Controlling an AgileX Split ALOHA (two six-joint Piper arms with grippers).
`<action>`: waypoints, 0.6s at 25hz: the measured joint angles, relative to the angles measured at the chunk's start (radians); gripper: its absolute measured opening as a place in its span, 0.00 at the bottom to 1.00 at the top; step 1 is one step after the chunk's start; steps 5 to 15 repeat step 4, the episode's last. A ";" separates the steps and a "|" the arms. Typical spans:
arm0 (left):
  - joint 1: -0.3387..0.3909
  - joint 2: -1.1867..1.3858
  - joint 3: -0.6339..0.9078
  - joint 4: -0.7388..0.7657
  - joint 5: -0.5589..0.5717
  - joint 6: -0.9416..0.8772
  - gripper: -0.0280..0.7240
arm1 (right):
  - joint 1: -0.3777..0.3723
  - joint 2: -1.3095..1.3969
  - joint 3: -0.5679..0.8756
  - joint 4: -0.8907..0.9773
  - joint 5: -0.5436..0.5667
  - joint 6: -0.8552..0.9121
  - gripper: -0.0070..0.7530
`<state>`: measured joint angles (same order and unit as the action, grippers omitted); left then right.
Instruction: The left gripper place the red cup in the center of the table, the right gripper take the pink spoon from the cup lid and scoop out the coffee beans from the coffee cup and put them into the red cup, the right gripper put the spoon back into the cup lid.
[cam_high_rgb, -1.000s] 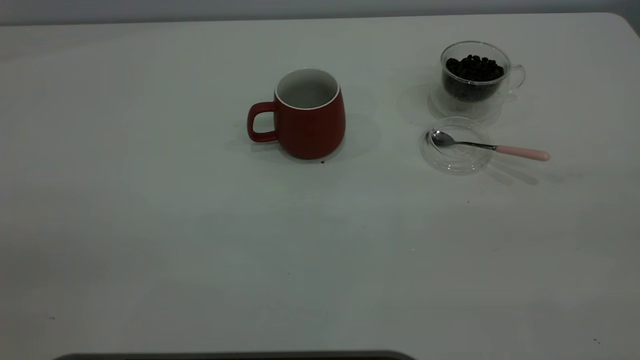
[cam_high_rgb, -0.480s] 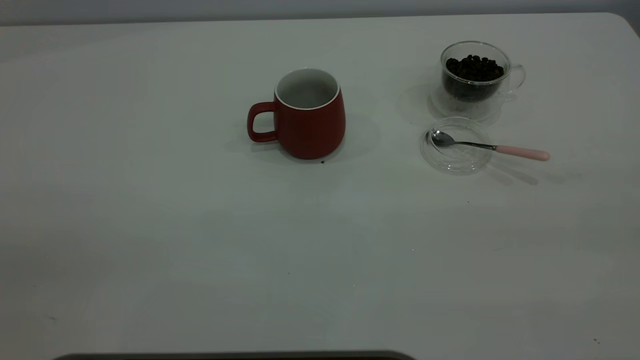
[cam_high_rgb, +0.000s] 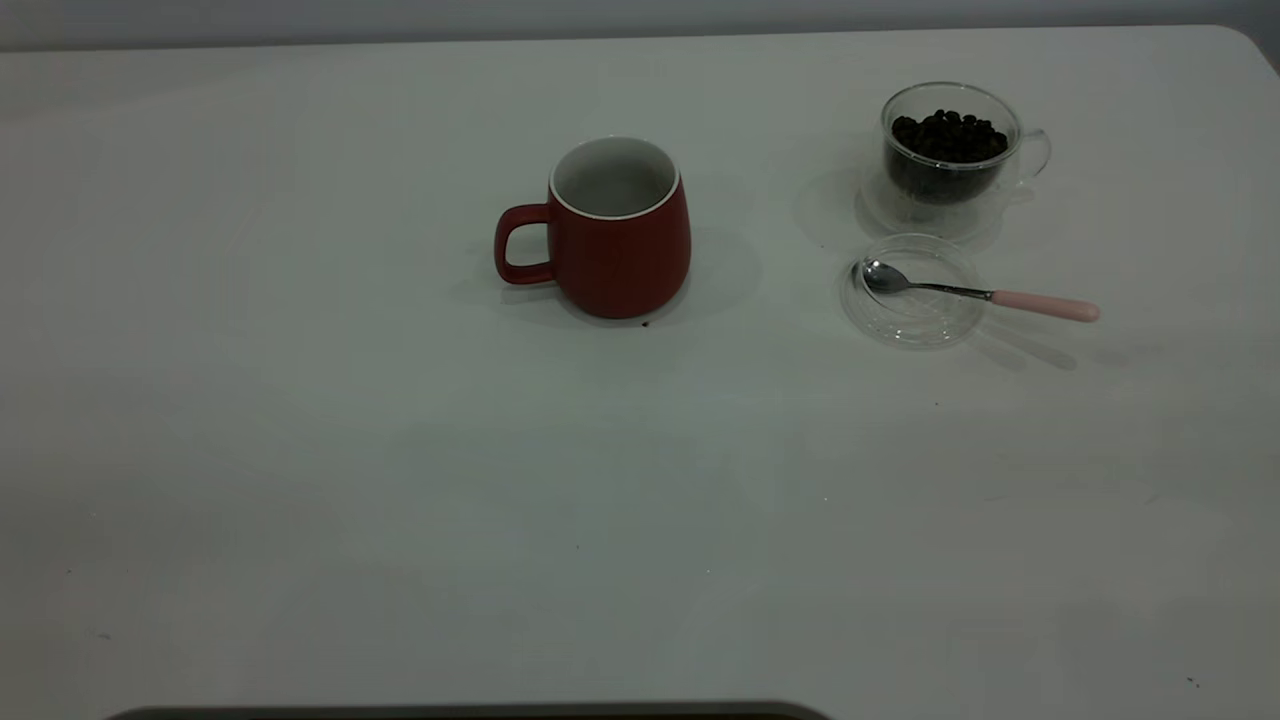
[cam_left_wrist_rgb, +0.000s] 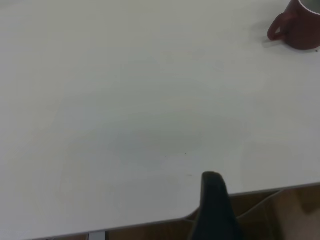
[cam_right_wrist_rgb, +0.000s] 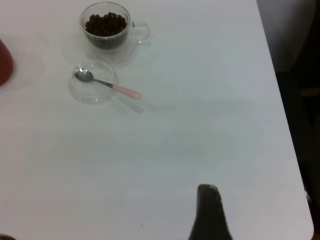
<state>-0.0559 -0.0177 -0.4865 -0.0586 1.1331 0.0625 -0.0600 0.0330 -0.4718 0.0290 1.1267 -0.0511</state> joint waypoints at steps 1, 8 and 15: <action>0.000 0.000 0.000 0.000 0.000 0.000 0.82 | 0.000 0.000 0.000 0.000 0.000 0.000 0.78; 0.000 0.000 0.000 0.000 0.000 0.000 0.82 | 0.000 0.000 0.000 0.000 0.000 0.000 0.78; 0.000 0.000 0.000 0.000 0.000 0.000 0.82 | 0.000 0.000 0.000 0.000 0.000 0.000 0.78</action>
